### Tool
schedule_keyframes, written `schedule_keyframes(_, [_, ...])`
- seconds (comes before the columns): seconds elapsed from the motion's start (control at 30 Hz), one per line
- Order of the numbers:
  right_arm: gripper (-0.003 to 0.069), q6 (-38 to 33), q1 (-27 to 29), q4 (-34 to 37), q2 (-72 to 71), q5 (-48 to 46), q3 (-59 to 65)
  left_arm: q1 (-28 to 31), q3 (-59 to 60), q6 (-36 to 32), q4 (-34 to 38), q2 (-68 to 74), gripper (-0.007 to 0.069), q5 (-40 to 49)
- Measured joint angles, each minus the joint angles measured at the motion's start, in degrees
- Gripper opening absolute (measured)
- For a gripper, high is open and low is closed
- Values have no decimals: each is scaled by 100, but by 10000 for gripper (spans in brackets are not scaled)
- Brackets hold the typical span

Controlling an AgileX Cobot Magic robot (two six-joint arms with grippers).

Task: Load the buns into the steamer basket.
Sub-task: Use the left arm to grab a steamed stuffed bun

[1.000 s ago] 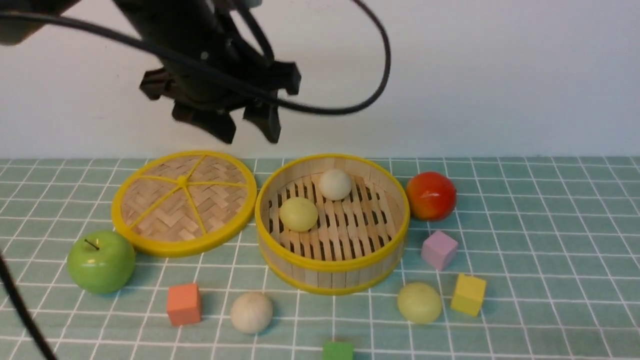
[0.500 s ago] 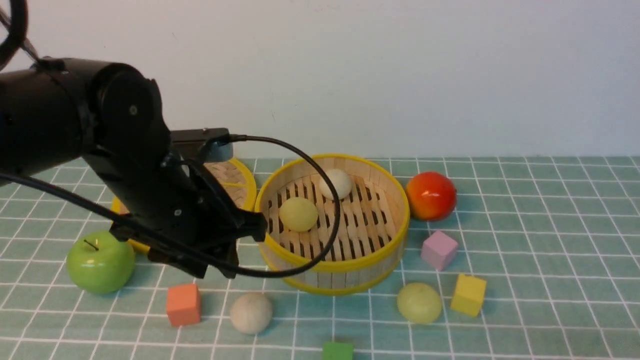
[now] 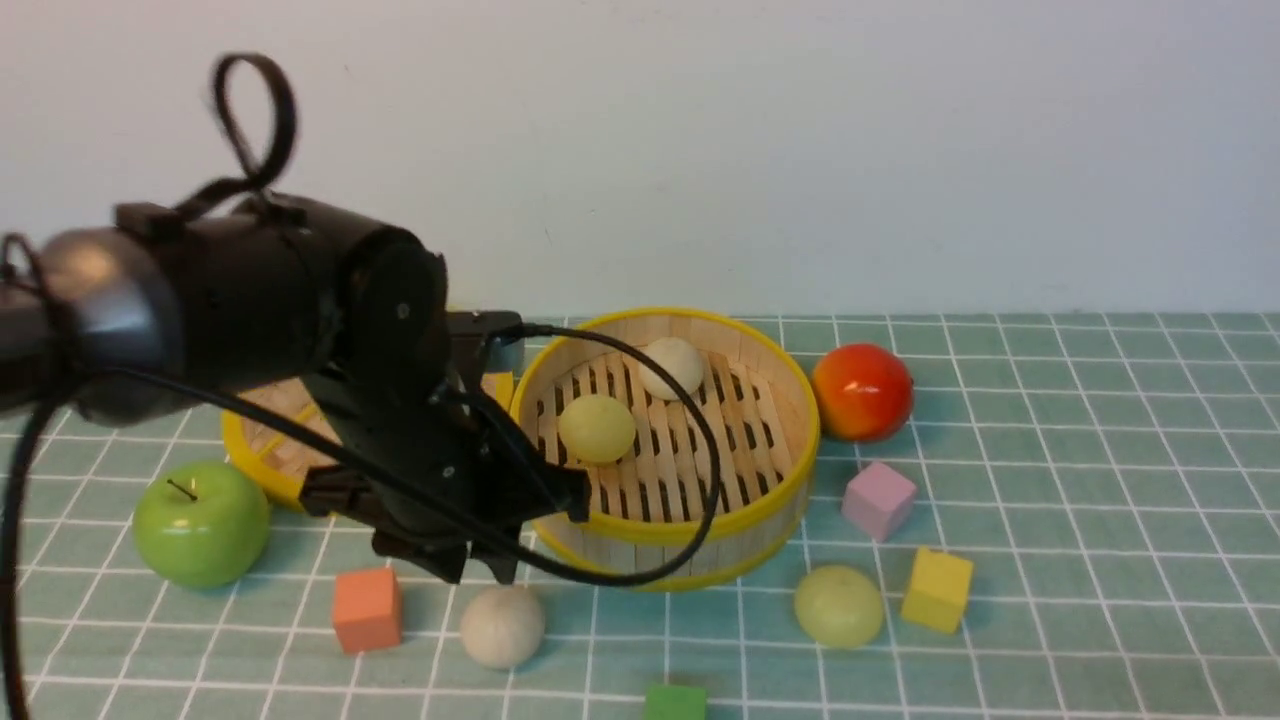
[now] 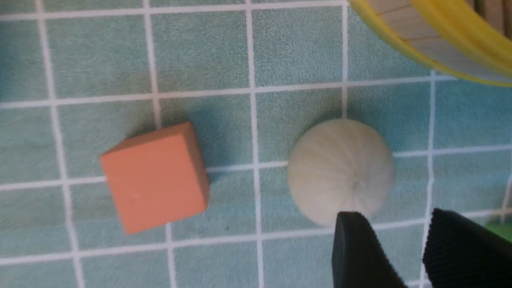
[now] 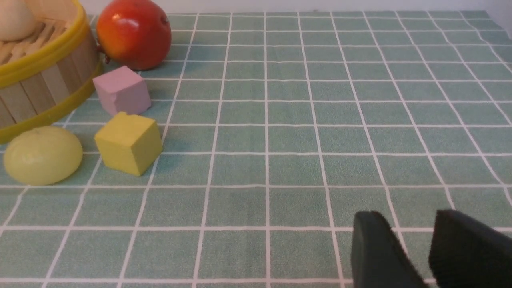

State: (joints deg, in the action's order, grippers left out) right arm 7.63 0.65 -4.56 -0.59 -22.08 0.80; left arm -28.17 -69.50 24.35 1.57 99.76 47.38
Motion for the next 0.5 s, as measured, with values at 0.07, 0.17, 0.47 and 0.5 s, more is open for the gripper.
schedule_keyframes(0.07, [239, 0, 0, 0, 0, 0, 0, 0, 0, 7, 44, 209, 269, -209])
schedule_keyframes(0.17, [239, 0, 0, 0, 0, 0, 0, 0, 0, 23, 49, 432, 269, -408])
schedule_keyframes(0.47, [239, 0, 0, 0, 0, 0, 0, 0, 0, 27, 30, 764, 264, -522])
schedule_keyframes(0.5, [239, 0, 0, 0, 0, 0, 0, 0, 0, 27, 30, 770, 258, -522])
